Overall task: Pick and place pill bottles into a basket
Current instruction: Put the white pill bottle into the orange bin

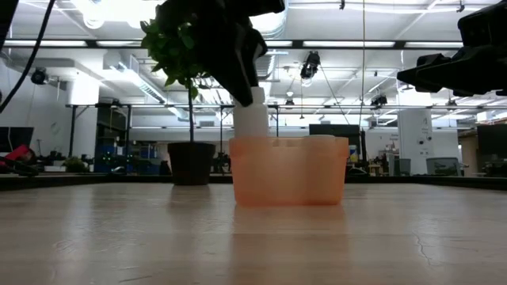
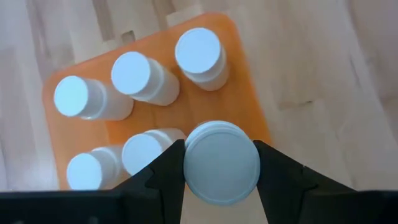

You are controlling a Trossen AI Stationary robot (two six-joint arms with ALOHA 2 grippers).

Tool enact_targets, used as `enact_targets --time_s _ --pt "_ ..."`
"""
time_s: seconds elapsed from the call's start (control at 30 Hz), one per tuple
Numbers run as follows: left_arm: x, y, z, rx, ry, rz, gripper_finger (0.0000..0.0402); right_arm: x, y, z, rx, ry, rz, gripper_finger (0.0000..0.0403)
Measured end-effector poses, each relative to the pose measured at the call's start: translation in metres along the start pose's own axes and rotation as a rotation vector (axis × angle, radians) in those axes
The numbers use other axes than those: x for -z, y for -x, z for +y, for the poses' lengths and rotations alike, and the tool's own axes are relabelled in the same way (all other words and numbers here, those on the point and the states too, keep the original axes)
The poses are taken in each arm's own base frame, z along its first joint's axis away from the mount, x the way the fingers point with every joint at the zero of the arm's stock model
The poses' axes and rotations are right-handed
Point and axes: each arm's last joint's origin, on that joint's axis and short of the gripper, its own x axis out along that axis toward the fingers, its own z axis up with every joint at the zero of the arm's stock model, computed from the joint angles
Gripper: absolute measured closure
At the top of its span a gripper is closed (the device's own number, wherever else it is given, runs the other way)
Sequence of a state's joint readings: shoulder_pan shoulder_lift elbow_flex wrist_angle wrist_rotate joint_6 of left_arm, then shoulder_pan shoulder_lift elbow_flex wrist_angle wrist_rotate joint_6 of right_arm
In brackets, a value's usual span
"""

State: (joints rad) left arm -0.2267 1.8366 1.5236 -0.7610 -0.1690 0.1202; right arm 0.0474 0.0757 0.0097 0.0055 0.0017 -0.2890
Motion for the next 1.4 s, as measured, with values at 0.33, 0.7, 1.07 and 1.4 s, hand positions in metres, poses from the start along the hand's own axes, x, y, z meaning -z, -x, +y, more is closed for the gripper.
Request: enact_targets --time_s 0.33,0.7,1.07,1.4 --pt "0.005 -0.012 0.002 0.064 0.02 -0.026 0.0258 0.0 0.0 0.0 0.0 0.0 0.0 0.0197" --pt "0.009 -0.018 0.007 0.065 0.041 -0.038 0.0258 0.0 0.0 0.0 0.0 0.0 0.0 0.0197" --pt "0.011 -0.04 0.004 0.115 0.043 -0.008 0.0258 0.0 0.0 0.0 0.001 0.0 -0.001 0.0197" --pt "0.011 -0.059 0.003 0.115 0.046 0.011 0.0226 0.0 0.0 0.0 -0.001 0.0 0.003 0.0197"
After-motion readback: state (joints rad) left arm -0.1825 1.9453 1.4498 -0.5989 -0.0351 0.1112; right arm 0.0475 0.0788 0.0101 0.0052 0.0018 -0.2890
